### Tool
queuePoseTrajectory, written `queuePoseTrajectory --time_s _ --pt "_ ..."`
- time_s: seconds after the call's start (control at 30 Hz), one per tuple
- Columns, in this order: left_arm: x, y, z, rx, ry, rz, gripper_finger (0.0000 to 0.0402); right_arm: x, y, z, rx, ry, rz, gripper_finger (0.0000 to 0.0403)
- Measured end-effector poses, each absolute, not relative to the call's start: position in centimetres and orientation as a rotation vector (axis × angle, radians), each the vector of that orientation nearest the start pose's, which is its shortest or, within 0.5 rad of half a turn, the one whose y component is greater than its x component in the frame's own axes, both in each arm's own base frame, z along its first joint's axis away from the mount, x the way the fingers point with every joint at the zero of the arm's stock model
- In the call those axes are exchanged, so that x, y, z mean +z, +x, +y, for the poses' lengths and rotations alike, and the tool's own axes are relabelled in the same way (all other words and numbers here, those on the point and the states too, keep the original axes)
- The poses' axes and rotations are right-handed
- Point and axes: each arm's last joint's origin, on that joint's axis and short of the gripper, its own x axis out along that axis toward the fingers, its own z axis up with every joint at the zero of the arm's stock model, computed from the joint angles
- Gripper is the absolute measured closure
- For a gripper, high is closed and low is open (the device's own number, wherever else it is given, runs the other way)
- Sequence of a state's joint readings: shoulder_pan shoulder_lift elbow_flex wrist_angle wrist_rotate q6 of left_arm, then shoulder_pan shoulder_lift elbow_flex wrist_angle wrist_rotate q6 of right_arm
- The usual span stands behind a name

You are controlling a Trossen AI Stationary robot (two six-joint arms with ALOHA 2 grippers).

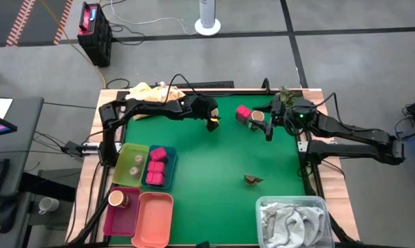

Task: Sort spices by type
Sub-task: Put the gold seasoning bottle into the red bin

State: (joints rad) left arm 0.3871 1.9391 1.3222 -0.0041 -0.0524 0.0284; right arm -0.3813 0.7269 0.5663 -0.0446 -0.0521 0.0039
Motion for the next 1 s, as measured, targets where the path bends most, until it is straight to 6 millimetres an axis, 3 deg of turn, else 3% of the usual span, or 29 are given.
queuePoseTrajectory --time_s 0.17,0.27,0.43,0.7,1.0 --pt "24.9 38.3 11.8 0.313 -0.010 0.652 0.0146 27.9 15.7 -6.1 -0.327 0.047 0.205 0.0100" --pt "28.1 36.9 7.4 0.243 0.037 0.658 0.0146 27.9 15.7 -6.1 -0.326 0.041 0.205 0.0100" --pt "31.8 33.1 0.1 0.168 0.023 0.706 0.0146 28.1 15.8 -6.1 -0.326 0.037 0.188 0.0100" --pt "32.7 27.6 -10.5 0.066 -0.124 0.826 0.0146 28.2 16.1 -5.4 -0.283 0.049 0.168 0.0100" --pt "31.5 20.8 -18.4 0.102 -0.384 1.025 0.0146 28.2 16.3 -4.4 -0.224 0.073 0.167 0.0100"
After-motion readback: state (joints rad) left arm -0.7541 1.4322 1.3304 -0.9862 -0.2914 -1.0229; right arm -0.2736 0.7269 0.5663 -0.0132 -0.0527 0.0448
